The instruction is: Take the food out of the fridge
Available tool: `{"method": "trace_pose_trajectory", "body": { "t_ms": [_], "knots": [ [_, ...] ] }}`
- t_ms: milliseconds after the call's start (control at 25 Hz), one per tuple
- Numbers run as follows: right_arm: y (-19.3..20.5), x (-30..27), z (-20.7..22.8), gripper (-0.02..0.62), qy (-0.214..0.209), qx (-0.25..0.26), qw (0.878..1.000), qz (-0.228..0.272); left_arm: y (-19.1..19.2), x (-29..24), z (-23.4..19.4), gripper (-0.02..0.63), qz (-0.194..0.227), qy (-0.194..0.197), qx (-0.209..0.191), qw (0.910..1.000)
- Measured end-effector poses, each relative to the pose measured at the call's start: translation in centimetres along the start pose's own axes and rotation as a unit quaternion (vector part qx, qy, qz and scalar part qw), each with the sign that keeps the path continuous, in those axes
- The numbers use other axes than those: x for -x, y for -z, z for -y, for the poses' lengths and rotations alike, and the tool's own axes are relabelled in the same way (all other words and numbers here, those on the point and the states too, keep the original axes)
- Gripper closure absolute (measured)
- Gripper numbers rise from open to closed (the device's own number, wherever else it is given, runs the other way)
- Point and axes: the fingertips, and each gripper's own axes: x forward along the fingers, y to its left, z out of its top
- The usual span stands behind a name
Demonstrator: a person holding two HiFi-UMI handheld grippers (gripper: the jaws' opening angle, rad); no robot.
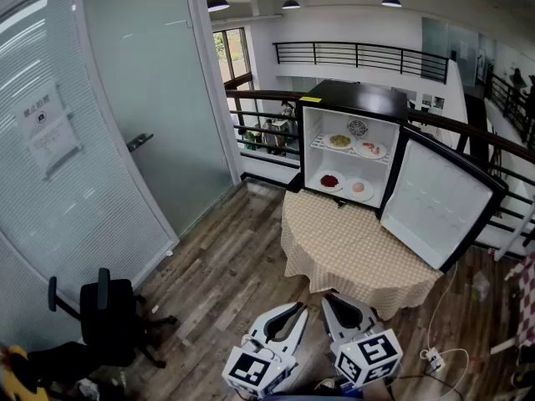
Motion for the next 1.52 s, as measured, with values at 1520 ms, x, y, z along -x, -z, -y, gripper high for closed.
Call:
{"method": "trace_pose_trajectory", "body": {
  "t_ms": [1520],
  "knots": [
    [1.5, -9.9, 9.9, 0.565, 0.0, -0.054, 0.998, -0.025, 1.5, -11.9, -7.3, 0.574, -0.008, 0.031, 0.022, 0.9992]
  ]
}}
